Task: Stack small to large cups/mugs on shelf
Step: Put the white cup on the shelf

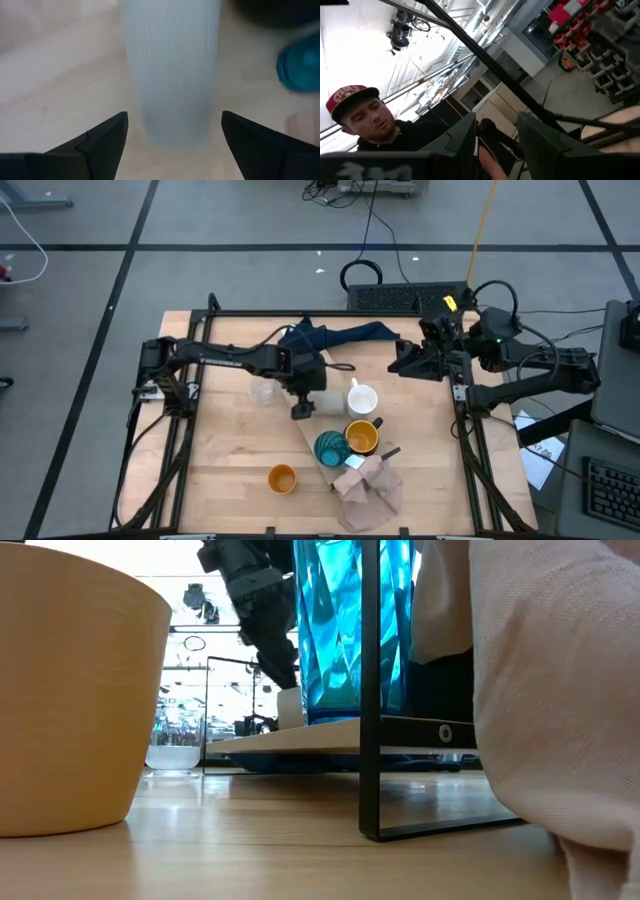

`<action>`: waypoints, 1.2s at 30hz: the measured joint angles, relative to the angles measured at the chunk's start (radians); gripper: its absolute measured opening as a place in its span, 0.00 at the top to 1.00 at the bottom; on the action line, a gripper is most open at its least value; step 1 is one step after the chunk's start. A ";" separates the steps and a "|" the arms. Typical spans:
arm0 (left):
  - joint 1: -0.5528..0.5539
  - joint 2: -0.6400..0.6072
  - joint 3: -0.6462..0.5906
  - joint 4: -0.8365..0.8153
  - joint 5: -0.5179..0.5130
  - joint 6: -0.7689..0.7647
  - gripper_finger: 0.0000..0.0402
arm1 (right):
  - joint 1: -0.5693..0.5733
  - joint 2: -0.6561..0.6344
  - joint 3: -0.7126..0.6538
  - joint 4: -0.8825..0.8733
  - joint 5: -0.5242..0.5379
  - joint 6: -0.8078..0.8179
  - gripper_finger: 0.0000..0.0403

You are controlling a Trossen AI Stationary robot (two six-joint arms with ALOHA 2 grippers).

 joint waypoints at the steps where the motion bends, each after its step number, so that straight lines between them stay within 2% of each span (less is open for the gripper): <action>1: 0.004 0.002 0.001 0.007 0.002 -0.001 0.20 | 0.003 0.000 -0.006 -0.002 0.000 0.003 0.66; 6: 0.004 0.003 -0.001 0.001 0.006 0.004 0.20 | 0.013 0.000 -0.040 0.022 0.000 0.031 0.66; 14: 0.005 0.003 -0.001 0.016 0.016 -0.014 0.20 | 0.012 0.000 -0.077 0.167 0.001 0.053 0.66; 25: 0.006 0.003 -0.005 0.034 0.016 -0.030 0.20 | 0.012 0.000 -0.086 0.186 0.002 0.066 0.66; 36: 0.004 0.056 -0.026 0.058 0.022 -0.101 0.20 | 0.018 0.000 -0.086 0.207 0.016 0.069 0.66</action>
